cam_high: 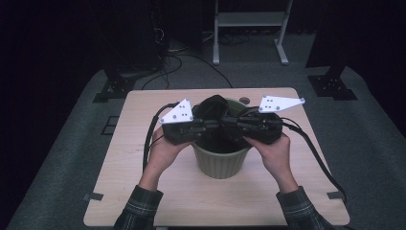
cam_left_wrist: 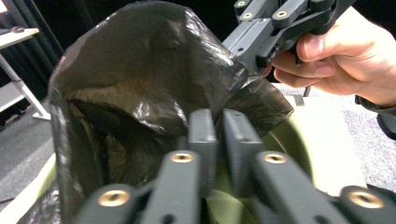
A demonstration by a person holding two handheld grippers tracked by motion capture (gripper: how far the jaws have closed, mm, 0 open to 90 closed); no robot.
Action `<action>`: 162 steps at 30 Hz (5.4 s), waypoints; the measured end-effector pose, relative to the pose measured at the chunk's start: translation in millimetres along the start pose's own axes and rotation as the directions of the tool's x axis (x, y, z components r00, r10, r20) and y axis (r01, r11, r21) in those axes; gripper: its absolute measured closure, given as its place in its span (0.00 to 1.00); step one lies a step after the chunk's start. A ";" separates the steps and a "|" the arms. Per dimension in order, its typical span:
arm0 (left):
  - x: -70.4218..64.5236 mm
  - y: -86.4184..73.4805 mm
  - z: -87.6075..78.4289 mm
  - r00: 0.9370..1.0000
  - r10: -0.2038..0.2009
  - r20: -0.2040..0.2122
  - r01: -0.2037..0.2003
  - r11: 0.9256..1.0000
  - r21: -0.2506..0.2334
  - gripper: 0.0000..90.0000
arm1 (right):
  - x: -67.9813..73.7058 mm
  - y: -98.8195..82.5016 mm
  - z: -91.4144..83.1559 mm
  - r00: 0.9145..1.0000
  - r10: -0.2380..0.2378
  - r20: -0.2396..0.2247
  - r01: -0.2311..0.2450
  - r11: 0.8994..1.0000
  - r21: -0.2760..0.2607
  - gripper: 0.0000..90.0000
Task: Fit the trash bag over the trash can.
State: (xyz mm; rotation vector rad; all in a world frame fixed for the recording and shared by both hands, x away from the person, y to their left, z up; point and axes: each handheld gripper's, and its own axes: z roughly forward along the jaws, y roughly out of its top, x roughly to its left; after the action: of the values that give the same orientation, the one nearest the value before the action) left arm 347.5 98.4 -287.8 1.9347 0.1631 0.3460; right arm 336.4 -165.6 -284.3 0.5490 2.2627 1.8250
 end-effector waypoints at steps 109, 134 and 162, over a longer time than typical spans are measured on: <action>58.1 -53.6 -97.6 0.929 -0.174 -0.327 0.207 0.976 0.070 1.00 | -72.2 -33.1 -98.2 0.913 0.084 0.398 -0.127 0.989 0.081 1.00; 43.8 -36.3 -90.1 0.960 -0.113 -0.256 0.122 0.992 0.019 0.56 | -72.6 5.2 -50.1 0.991 0.004 0.133 -0.008 1.000 0.031 0.53; 69.8 -52.5 -49.0 0.957 -0.138 -0.257 0.171 0.979 0.112 0.98 | -105.4 -7.9 -17.6 0.981 0.021 0.192 -0.045 0.992 0.119 1.00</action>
State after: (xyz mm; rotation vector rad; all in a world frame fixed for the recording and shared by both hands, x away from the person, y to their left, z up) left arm 400.7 180.8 -307.8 1.9902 0.5109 0.4819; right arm 425.0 -224.4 -297.2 0.7521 2.2579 1.5790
